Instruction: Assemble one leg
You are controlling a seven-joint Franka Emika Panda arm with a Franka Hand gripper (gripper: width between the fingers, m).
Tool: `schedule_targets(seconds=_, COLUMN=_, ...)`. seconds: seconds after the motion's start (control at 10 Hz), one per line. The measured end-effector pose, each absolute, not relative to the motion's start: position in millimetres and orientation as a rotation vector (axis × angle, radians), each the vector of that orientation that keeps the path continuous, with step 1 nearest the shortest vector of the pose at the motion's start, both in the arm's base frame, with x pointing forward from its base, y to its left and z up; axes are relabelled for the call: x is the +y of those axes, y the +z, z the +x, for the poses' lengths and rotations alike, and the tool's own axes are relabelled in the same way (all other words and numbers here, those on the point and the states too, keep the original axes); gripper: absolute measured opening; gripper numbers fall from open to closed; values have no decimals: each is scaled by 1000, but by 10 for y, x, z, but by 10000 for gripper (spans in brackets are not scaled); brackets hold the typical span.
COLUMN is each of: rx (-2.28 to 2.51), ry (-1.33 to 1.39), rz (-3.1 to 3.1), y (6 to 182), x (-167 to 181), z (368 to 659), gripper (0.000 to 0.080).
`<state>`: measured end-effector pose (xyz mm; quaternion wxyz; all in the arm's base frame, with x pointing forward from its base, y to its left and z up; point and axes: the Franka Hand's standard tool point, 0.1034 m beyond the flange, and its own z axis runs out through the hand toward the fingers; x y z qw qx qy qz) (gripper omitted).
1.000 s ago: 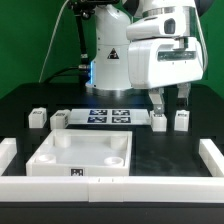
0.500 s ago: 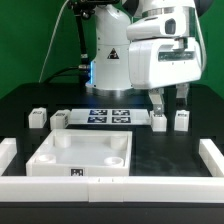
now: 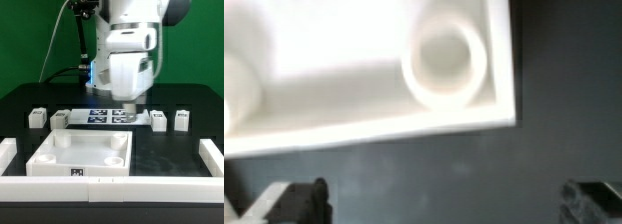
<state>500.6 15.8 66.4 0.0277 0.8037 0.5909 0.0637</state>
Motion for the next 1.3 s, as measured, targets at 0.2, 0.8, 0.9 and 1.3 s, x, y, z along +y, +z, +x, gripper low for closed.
schedule_targets(seconds=0.2, rx=1811, ry=202, rz=2495, y=668, x=226, z=5010, gripper=650)
schedule_targets(seconds=0.8, rx=2029, ry=136, rz=2300, y=542, x=-147, z=4877, gripper=650)
schedule_targets(seconds=0.9, rx=2020, ry=127, rz=2309, y=515, x=-200, z=4856, gripper=650)
schedule_targets(seconds=1.3, rx=1983, ry=77, rz=2387, y=224, x=-361, z=4779, gripper=650)
